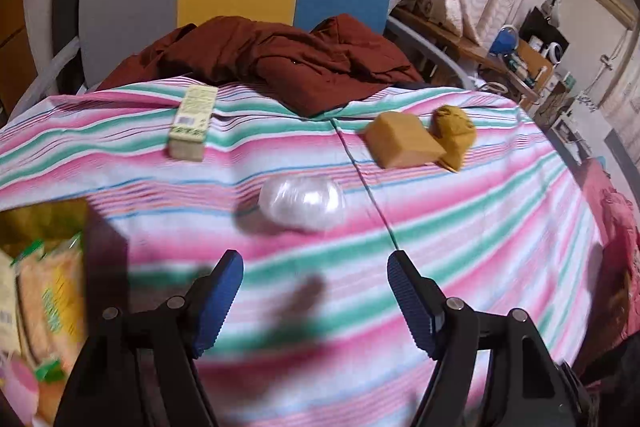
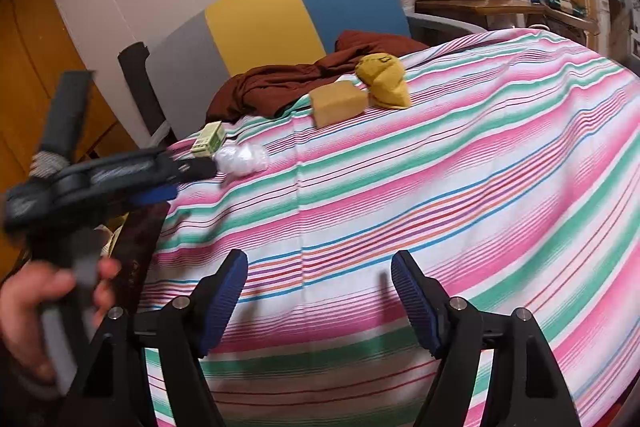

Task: Organize objects
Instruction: 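Move both tools back toward the wrapped ball and yellow sponge, then grasp the wrapped ball with left tool while right tool grasps the yellow sponge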

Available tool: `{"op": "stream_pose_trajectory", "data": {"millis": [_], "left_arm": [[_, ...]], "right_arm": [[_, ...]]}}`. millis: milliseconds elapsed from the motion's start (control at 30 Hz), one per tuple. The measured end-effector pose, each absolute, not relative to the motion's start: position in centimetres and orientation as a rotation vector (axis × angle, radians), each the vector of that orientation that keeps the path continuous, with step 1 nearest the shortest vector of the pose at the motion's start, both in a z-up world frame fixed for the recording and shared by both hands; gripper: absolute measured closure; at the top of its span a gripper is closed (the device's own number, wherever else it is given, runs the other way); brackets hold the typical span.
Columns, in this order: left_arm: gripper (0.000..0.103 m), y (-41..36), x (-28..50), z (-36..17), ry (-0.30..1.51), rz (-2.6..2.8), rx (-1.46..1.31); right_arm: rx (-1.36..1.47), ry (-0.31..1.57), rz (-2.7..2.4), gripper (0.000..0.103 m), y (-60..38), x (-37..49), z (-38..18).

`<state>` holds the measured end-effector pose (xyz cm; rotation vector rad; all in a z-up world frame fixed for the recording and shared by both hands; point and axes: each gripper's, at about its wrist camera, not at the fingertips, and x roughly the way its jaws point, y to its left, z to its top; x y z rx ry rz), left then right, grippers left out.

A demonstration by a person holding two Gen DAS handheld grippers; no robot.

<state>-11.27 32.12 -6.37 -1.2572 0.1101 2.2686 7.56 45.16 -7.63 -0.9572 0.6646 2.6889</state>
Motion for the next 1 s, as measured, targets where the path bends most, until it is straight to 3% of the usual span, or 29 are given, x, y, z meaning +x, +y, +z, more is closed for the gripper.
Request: {"op": "stream_pose_trajectory", "data": {"millis": [333, 400, 433, 467, 533, 900, 1000], "left_arm": [[0.027, 34.6, -14.4, -8.7, 0.124, 2.367, -1.189], [0.034, 34.4, -14.2, -8.9, 0.121, 2.385, -1.134], [0.044, 34.3, -14.1, -9.1, 0.126, 2.393, -1.116], [0.047, 34.3, -14.0, -9.4, 0.143, 2.398, -1.111], [0.050, 34.1, -14.0, -10.1, 0.129, 2.373, -1.105], [0.052, 32.8, -14.6, -10.7, 0.013, 2.366, -1.114], [0.052, 32.8, -14.6, -10.9, 0.012, 2.369, -1.112]], "right_arm": [[-0.952, 0.712, 2.650, 0.027, 47.1, 7.8, -8.5], [-0.955, 0.712, 2.647, 0.027, 47.5, 7.6, -8.7], [-0.955, 0.715, 2.648, 0.027, 47.7, 7.4, -8.6], [-0.954, 0.714, 2.651, 0.027, 47.9, 7.3, -8.6], [-0.954, 0.703, 2.662, 0.027, 48.3, 6.5, -8.4], [-0.986, 0.515, 2.751, 0.026, 50.4, -2.4, -7.3], [-1.014, 0.510, 2.742, 0.020, 51.9, -6.0, -7.6]]}}
